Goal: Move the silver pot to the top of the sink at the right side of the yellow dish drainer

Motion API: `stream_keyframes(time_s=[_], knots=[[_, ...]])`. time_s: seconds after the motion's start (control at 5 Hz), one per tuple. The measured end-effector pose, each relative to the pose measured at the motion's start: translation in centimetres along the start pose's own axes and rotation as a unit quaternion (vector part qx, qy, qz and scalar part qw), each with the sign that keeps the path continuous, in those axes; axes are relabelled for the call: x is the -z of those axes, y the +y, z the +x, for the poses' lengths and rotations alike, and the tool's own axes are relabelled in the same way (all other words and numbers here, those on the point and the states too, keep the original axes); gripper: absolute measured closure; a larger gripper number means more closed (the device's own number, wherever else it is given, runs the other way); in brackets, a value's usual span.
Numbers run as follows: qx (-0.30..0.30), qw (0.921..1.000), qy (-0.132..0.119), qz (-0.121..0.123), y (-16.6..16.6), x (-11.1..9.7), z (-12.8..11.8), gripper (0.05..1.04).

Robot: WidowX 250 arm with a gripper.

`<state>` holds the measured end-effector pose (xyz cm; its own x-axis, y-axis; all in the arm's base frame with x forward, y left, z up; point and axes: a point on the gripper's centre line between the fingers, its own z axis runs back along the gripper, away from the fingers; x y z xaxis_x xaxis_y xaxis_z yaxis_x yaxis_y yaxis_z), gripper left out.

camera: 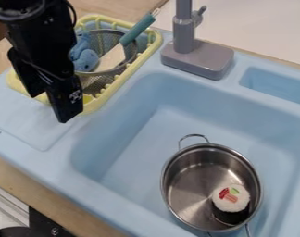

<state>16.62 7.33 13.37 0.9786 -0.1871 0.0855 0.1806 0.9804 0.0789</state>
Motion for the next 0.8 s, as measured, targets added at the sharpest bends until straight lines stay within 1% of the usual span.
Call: stream_keyframes(time_s=[0.2,0.6,0.8], knots=[[0.000,1.0000,0.005,-0.003,-0.2,0.3,-0.2,0.084],[0.039,0.9991,0.006,-0.018,-3.0,0.2,1.0,0.084],[0.047,0.9988,0.001,-0.015,-4.5,-0.2,1.5,0.084]])
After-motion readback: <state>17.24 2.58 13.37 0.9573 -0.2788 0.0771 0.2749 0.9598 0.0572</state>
